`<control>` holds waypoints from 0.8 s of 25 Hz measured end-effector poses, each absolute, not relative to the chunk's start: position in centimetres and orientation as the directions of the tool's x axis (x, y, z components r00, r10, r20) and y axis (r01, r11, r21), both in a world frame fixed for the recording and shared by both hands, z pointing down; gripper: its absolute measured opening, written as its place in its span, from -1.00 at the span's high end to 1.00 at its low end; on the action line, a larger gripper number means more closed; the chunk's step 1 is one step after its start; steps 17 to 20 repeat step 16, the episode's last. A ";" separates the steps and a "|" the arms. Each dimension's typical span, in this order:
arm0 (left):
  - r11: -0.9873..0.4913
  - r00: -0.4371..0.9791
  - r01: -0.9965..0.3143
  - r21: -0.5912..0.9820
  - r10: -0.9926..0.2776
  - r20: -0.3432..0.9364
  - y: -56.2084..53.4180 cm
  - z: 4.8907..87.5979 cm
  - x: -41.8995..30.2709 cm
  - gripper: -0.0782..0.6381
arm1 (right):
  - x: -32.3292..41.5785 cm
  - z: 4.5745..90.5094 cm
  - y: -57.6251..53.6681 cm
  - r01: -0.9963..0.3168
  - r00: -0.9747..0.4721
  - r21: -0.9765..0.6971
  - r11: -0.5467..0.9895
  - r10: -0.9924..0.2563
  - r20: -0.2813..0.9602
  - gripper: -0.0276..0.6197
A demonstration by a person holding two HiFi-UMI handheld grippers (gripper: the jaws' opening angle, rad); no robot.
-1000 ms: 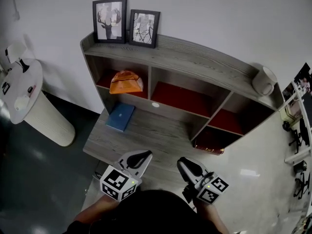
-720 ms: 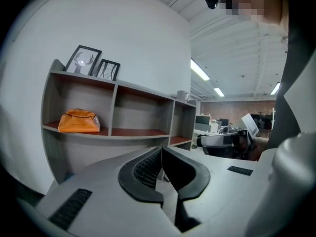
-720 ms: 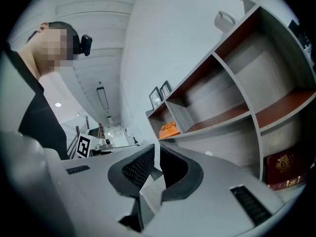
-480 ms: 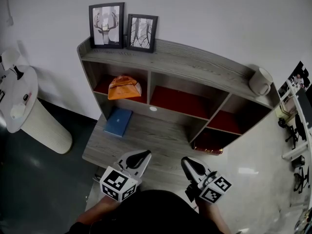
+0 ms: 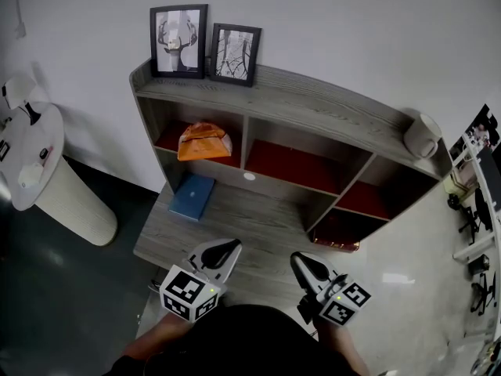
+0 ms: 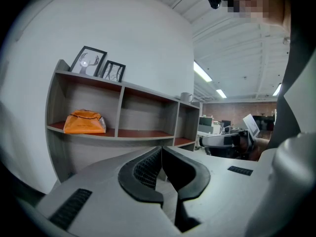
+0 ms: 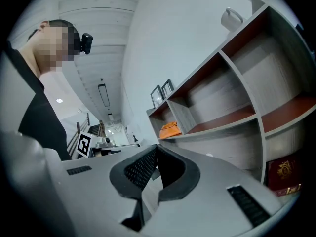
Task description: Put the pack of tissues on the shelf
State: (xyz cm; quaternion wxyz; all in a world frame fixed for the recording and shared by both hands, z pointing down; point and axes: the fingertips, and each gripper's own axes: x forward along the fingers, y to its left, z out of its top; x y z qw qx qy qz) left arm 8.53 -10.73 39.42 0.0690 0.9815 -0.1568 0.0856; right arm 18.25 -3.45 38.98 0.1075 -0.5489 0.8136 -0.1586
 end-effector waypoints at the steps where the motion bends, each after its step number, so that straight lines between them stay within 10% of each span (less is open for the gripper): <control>1: -0.941 0.935 -0.322 0.109 -0.298 0.190 -10.8 39.4 8.5 0.73 | 18.2 39.0 -3.5 -0.859 -0.375 -0.377 0.347 -0.927 0.001 0.86; 20: -0.940 0.934 -0.325 0.104 -0.301 0.194 -10.7 39.6 8.4 0.73 | 18.0 39.4 -3.2 -0.855 -0.377 -0.386 0.346 -0.926 0.005 0.86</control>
